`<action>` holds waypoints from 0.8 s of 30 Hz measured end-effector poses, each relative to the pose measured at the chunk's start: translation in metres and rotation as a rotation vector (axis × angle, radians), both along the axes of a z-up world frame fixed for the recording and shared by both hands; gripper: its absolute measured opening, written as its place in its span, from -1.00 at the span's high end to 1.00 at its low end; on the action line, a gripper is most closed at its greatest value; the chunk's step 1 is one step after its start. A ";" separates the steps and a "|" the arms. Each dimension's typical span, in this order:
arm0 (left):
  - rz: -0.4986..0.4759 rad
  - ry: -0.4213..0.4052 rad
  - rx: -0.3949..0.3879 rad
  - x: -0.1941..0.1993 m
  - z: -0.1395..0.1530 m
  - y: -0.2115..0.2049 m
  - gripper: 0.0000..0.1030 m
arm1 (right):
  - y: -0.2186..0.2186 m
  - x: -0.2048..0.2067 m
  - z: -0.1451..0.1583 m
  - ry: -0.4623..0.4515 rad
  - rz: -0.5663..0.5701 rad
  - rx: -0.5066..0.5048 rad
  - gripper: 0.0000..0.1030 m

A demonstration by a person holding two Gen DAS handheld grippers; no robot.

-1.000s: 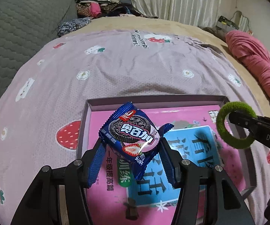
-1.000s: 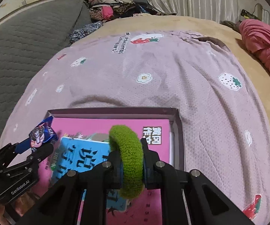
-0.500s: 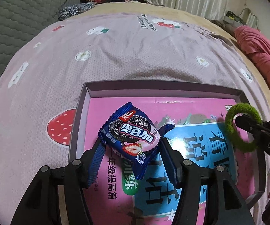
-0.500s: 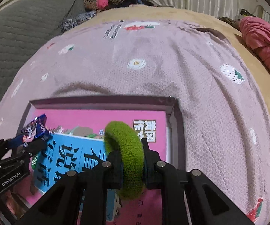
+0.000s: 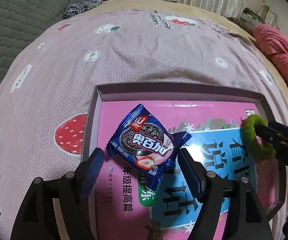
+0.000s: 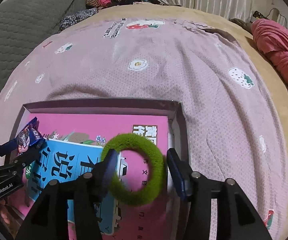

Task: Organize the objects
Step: 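Open both tools to drop the packet and ring onto the book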

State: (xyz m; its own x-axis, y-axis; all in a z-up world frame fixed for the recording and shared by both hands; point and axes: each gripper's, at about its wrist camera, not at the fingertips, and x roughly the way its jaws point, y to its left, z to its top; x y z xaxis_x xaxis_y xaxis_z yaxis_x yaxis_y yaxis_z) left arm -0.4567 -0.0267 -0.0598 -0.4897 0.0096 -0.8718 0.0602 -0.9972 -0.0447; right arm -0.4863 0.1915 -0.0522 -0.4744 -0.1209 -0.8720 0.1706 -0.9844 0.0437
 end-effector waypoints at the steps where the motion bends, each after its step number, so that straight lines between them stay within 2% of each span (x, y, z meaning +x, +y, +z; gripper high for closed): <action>1: 0.004 0.004 0.006 0.000 0.002 -0.002 -0.54 | 0.000 0.001 0.002 0.001 0.004 -0.003 -0.06; 8: 0.020 0.020 0.014 0.007 0.017 -0.009 -0.63 | -0.002 0.010 0.016 0.024 0.007 0.008 -0.28; 11: 0.023 0.032 -0.021 0.014 0.024 -0.008 -0.74 | -0.004 0.018 0.024 0.031 0.014 0.001 -0.33; 13: 0.022 0.041 -0.024 0.020 0.031 -0.009 -0.74 | -0.007 0.024 0.032 0.041 0.021 0.004 -0.43; 17: 0.025 0.056 -0.009 0.033 0.045 -0.012 -0.75 | -0.009 0.041 0.050 0.061 0.035 0.000 -0.51; 24: 0.002 0.113 0.053 0.080 0.082 -0.013 -0.77 | -0.008 0.085 0.088 0.125 0.055 -0.020 -0.70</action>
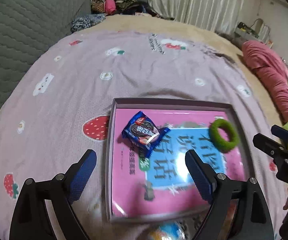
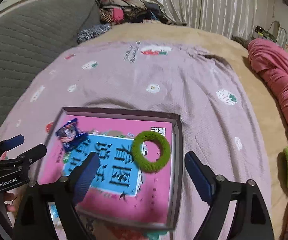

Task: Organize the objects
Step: 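Open both tools to drop the packet and ring onto the book, then withdraw both open tools back toward the remaining items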

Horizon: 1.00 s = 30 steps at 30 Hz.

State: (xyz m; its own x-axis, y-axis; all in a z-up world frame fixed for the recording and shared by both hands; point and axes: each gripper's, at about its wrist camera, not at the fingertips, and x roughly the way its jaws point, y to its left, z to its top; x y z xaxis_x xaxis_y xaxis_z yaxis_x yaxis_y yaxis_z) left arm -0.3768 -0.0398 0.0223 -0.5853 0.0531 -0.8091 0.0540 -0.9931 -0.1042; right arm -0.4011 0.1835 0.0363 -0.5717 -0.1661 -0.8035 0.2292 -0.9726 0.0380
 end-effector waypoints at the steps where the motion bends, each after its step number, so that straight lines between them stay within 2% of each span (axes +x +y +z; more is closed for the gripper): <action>1: -0.002 0.005 0.002 0.007 0.005 0.000 -0.77 | 0.000 0.009 0.007 0.011 0.005 -0.004 -0.71; 13: 0.007 0.086 -0.087 0.094 0.061 -0.007 -0.77 | 0.001 0.100 0.069 0.111 0.047 -0.009 -0.77; 21: 0.017 0.134 -0.093 0.142 0.097 -0.017 -0.77 | -0.005 0.139 0.100 0.158 0.062 -0.006 -0.80; 26: 0.015 0.162 -0.097 0.165 0.112 -0.017 -0.77 | -0.010 0.160 0.110 0.178 0.086 0.007 -0.90; 30: 0.011 0.165 -0.101 0.182 0.112 -0.015 -0.77 | -0.012 0.179 0.111 0.178 0.097 0.007 -0.91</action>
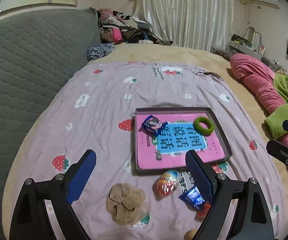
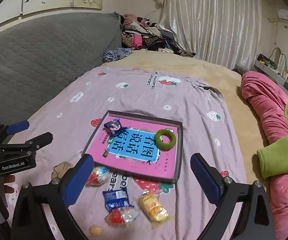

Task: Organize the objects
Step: 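Withdraw both open tools back toward the remaining items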

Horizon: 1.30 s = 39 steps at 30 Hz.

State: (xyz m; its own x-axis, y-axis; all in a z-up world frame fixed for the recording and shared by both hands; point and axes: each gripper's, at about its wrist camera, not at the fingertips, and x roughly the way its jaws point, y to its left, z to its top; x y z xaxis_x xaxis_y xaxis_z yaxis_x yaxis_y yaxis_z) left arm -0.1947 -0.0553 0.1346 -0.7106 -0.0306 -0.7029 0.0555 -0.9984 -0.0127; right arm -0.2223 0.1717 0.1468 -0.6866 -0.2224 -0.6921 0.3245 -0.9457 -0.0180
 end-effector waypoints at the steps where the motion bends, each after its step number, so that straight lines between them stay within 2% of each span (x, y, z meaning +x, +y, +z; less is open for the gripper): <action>1: -0.001 -0.001 0.000 0.004 -0.001 0.000 -0.77 | 0.000 0.006 0.000 0.001 0.000 0.002 -0.91; 16: -0.020 0.001 -0.004 0.057 -0.008 0.003 -0.77 | -0.002 0.065 -0.018 0.010 0.035 0.037 -0.98; 39: -0.024 -0.034 0.004 0.114 -0.052 0.000 -0.77 | -0.001 0.117 -0.055 -0.014 0.045 0.038 -0.98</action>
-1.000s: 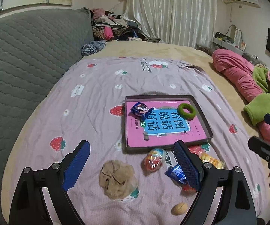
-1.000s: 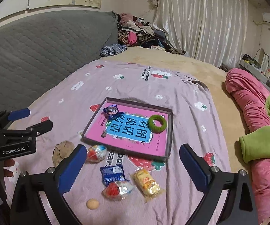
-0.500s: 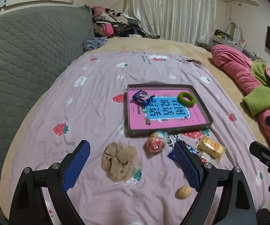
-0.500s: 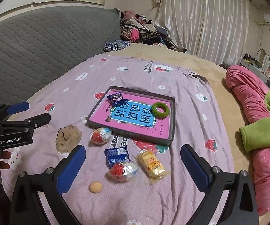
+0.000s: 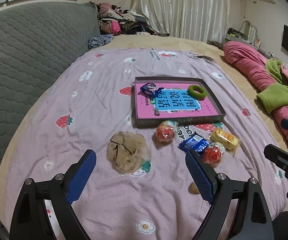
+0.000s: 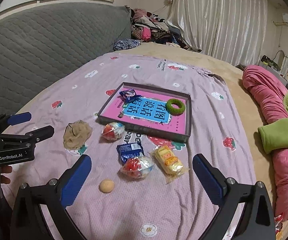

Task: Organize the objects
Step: 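Withdraw both open tools back toward the remaining items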

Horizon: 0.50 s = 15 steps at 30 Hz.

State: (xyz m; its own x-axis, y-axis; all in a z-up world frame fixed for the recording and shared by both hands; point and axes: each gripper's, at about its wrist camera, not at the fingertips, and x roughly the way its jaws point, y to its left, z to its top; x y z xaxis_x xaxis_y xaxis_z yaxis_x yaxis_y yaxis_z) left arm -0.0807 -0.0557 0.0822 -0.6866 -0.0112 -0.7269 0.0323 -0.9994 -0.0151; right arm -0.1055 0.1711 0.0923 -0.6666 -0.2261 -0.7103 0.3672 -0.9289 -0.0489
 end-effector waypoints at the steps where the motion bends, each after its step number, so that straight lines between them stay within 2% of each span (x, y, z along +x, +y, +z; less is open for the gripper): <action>1: -0.002 0.002 0.000 0.002 -0.001 0.000 -0.77 | 0.000 0.002 -0.001 0.003 0.000 -0.001 -0.98; 15: -0.024 0.008 0.031 0.020 -0.019 -0.001 -0.77 | -0.002 0.024 -0.029 0.001 -0.009 -0.005 -0.98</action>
